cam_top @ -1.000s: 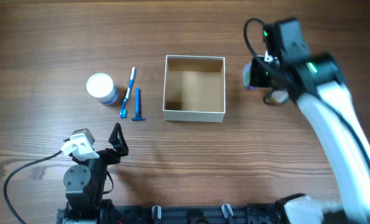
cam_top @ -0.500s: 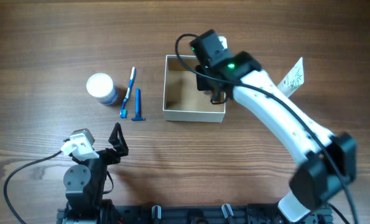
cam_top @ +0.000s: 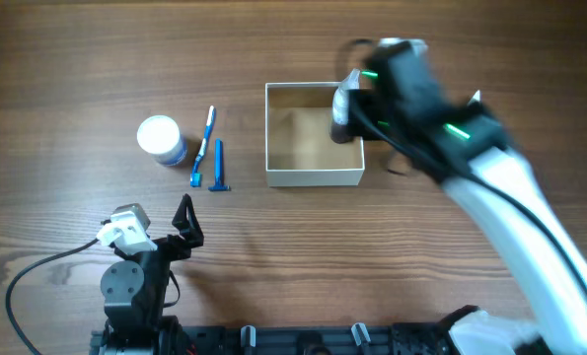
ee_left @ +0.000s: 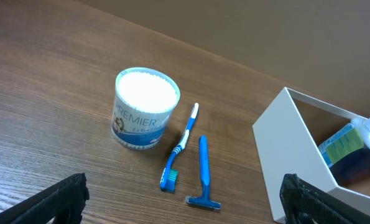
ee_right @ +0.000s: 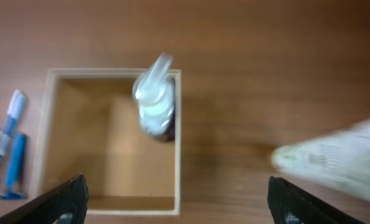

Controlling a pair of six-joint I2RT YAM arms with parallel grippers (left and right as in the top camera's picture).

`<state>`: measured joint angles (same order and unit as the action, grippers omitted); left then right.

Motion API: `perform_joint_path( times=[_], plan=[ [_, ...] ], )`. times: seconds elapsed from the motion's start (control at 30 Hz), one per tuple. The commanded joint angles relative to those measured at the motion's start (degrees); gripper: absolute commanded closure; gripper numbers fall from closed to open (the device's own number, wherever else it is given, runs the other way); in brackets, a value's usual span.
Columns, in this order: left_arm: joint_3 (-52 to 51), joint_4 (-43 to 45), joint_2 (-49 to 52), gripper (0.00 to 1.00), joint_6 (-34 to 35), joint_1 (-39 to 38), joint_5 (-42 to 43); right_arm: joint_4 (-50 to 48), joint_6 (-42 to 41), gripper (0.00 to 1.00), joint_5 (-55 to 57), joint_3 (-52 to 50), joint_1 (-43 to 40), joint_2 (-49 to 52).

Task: Pack container
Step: 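Lower the blue bottle into the box and open the right gripper, then grasp the white leaf-print tube with the right gripper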

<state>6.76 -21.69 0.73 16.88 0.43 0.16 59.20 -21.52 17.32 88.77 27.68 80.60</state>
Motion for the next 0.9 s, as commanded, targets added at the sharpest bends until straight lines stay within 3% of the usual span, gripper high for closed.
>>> perform_joint_path(
  times=[0.0,0.17,0.4,0.57,0.7,0.87],
  plan=[
    [-0.2,0.2,-0.5,0.00,0.3,-0.3,0.4,2.9,4.4,0.04,3.4,0.5,-7.3,-6.2],
    [-0.2,0.2,-0.5,0.00,0.3,-0.3,0.4,6.0,5.0,0.04,0.4,-0.7,-19.3,-3.7],
    [-0.2,0.2,-0.5,0.00,0.3,-0.3,0.4,6.3,5.0,0.17,-3.7,-1.2,-25.4,10.3],
    [-0.2,0.2,-0.5,0.00,0.3,-0.3,0.4,5.8,4.8,0.44,-4.5,-1.2,-25.4,17.6],
    [-0.2,0.2,-0.5,0.00,0.3,-0.3,0.4,5.8,3.0,0.93,-4.0,-1.2,-25.5,19.1],
    [-0.2,0.2,-0.5,0.00,0.3,-0.3,0.4,6.2,3.1,0.96,-3.2,-1.1,-25.5,16.3]
  ],
)
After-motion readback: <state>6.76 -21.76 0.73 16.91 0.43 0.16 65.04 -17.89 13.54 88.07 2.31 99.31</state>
